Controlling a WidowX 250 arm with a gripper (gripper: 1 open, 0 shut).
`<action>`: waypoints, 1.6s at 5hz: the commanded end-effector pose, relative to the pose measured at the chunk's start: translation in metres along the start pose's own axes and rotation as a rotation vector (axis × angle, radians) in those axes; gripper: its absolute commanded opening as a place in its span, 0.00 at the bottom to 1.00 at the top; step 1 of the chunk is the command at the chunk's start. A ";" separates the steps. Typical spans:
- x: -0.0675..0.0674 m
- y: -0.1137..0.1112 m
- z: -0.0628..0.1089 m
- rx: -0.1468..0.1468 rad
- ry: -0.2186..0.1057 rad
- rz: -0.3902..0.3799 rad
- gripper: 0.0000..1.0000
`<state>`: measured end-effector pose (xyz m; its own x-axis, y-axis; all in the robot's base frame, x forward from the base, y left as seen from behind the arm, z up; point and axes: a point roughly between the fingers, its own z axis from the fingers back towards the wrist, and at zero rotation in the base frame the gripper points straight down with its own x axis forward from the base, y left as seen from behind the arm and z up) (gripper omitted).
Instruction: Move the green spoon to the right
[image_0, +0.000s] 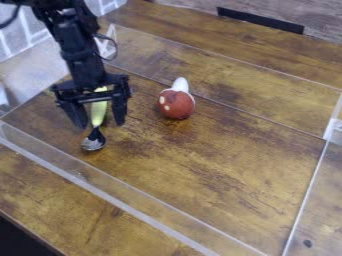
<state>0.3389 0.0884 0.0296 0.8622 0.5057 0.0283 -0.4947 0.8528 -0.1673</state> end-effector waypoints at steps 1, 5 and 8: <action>0.024 0.003 0.014 -0.045 -0.055 0.004 1.00; 0.038 -0.004 0.010 -0.069 -0.051 0.142 1.00; 0.033 0.000 0.009 -0.063 -0.017 0.078 1.00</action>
<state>0.3647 0.0994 0.0301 0.8228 0.5683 -0.0001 -0.5534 0.8011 -0.2280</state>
